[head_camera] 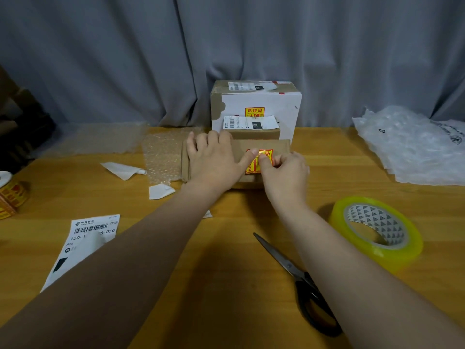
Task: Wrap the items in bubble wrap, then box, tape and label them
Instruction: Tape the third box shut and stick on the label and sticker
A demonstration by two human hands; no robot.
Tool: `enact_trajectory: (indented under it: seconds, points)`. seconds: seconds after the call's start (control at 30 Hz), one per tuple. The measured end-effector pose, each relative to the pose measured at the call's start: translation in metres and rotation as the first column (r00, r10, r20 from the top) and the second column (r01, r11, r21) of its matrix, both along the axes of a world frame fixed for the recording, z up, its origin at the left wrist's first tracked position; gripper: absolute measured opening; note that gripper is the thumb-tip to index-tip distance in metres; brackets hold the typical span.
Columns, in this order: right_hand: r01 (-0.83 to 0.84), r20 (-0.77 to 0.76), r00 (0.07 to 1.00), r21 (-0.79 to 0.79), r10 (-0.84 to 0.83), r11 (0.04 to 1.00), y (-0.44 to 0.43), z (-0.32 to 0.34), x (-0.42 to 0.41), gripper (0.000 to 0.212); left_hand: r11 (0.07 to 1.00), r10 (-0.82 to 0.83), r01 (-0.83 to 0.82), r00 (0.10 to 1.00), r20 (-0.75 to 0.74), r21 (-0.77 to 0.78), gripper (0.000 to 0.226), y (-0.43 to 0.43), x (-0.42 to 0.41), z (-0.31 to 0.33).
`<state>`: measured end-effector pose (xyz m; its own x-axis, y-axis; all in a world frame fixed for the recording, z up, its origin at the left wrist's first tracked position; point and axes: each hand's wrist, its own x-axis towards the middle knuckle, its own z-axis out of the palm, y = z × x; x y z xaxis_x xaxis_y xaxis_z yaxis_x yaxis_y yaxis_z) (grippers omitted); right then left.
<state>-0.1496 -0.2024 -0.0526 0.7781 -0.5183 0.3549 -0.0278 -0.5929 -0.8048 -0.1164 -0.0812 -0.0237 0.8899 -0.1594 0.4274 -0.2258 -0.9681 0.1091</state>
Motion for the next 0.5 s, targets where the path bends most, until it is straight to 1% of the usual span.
enact_trajectory:
  seconds: [0.1, 0.23, 0.3, 0.37, 0.4, 0.5]
  points:
    - [0.001, 0.025, 1.000, -0.060, 0.000, 0.998, -0.004, 0.002, -0.002, 0.038, 0.999, 0.002, -0.001, 1.000, 0.017, -0.034, 0.073, -0.002, 0.000, -0.001]
    - [-0.061, 0.095, 0.993, -0.119, 0.073, 0.991, -0.007, 0.000, -0.009, 0.032, 0.998, -0.008, 0.011, 0.999, 0.044, -0.068, 0.066, -0.002, -0.001, -0.001]
    - [-0.072, 0.136, 0.987, -0.081, 0.083, 0.994, -0.009, -0.002, -0.013, 0.030, 0.996, -0.017, 0.022, 0.998, 0.056, -0.081, 0.063, -0.002, -0.001, -0.002]
    - [-0.066, 0.156, 0.986, 0.018, 0.062, 0.998, -0.015, -0.003, -0.015, 0.044, 0.996, -0.017, 0.023, 0.997, 0.070, -0.080, 0.062, -0.003, -0.002, -0.003]
    - [-0.071, 0.158, 0.985, 0.027, 0.066, 0.997, -0.019, -0.003, -0.015, 0.048, 0.997, -0.011, 0.017, 0.997, 0.077, -0.074, 0.062, -0.003, -0.002, -0.003]
    - [-0.142, 0.137, 0.981, 0.003, 0.140, 0.990, -0.023, 0.000, -0.013, 0.049, 0.999, 0.006, -0.003, 0.997, 0.079, -0.037, 0.067, -0.004, -0.002, -0.003]
